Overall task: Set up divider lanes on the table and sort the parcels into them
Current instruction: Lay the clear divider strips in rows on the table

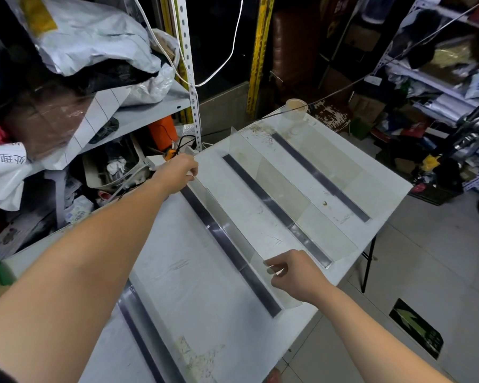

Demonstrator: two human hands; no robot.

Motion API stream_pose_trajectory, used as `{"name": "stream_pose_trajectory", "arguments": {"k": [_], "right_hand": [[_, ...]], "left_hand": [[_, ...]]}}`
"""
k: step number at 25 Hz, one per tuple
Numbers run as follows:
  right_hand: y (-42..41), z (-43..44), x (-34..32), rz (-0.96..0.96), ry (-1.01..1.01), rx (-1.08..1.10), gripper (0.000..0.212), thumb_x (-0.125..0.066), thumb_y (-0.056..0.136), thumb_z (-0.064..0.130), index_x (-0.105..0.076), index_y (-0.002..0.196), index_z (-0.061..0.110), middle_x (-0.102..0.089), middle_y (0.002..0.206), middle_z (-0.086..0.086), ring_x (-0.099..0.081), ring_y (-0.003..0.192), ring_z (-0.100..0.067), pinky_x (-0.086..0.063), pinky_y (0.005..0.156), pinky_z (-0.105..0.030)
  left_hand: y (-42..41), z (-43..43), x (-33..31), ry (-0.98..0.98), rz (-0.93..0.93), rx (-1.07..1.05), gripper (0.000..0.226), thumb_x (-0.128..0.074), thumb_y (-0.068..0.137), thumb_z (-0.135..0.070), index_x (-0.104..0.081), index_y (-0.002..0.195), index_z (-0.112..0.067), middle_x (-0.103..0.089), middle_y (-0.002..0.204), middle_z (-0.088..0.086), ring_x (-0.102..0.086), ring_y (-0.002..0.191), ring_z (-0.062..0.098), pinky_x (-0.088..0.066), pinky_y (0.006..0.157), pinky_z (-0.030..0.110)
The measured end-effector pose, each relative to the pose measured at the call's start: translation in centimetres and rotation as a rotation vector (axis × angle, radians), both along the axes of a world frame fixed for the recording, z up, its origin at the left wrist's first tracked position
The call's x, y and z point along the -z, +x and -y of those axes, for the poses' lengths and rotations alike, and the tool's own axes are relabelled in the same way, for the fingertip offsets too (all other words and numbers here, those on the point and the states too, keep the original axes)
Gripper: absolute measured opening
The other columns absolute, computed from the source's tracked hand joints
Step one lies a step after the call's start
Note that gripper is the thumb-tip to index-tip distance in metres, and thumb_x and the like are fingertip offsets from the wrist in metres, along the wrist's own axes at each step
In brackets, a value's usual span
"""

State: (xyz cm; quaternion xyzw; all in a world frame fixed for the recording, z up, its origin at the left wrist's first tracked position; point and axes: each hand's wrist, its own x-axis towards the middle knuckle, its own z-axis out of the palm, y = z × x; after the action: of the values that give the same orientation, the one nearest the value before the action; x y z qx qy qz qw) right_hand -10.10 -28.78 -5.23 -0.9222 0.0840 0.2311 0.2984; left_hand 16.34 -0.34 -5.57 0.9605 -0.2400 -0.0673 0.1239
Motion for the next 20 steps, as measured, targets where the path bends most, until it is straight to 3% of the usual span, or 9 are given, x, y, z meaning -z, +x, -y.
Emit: {"name": "stream_pose_trajectory", "arguments": {"k": [4,7,14,18,20], "right_hand": [[0.0,0.0,-0.1,-0.003,-0.004,-0.001,0.046,-0.062,0.082,0.011,-0.072,0.125,0.026,-0.073,0.113,0.011,-0.064,0.085,-0.006,-0.057,0.082,-0.028],[0.0,0.0,-0.4,0.004,-0.012,-0.012,0.048,-0.066,0.083,0.019,-0.067,0.130,0.027,-0.070,0.115,0.011,-0.067,0.093,-0.009,-0.057,0.087,-0.031],[0.9,-1.2,-2.1,0.152,-0.141,-0.173,0.057,-0.066,0.089,0.025,-0.053,0.144,0.023,-0.060,0.140,0.002,-0.057,0.127,-0.018,-0.049,0.101,-0.033],[2.7,-2.8,-4.3,0.234,-0.163,-0.333,0.057,-0.069,0.090,0.025,-0.053,0.144,0.017,-0.059,0.140,-0.006,-0.053,0.131,-0.025,-0.044,0.107,-0.034],[3.5,-3.9,-5.7,0.271,-0.168,-0.385,0.060,-0.071,0.088,0.024,-0.053,0.145,0.018,-0.059,0.140,-0.008,-0.054,0.130,-0.027,-0.047,0.103,-0.035]], "left_hand": [[-0.7,-0.1,-0.1,0.042,-0.029,-0.030,0.043,-0.069,0.095,-0.020,-0.057,0.136,-0.012,-0.055,0.138,0.009,-0.050,0.129,0.027,-0.046,0.104,0.048],[-1.8,0.1,-0.2,0.074,-0.003,-0.068,0.056,-0.069,0.095,-0.029,-0.048,0.146,-0.018,-0.050,0.147,0.006,-0.046,0.136,0.026,-0.047,0.106,0.049],[-7.2,-1.2,-2.6,0.176,0.006,-0.273,0.050,-0.060,0.094,-0.033,-0.050,0.139,-0.015,-0.057,0.135,0.010,-0.055,0.123,0.035,-0.053,0.092,0.051],[-12.4,-3.5,-5.0,0.267,-0.015,-0.456,0.049,-0.059,0.093,-0.037,-0.047,0.136,-0.017,-0.061,0.130,0.009,-0.059,0.117,0.033,-0.050,0.079,0.043],[-15.3,-4.5,-6.4,0.281,-0.049,-0.503,0.044,-0.059,0.094,-0.039,-0.049,0.129,-0.014,-0.061,0.127,0.010,-0.059,0.114,0.034,-0.052,0.082,0.043]]}}
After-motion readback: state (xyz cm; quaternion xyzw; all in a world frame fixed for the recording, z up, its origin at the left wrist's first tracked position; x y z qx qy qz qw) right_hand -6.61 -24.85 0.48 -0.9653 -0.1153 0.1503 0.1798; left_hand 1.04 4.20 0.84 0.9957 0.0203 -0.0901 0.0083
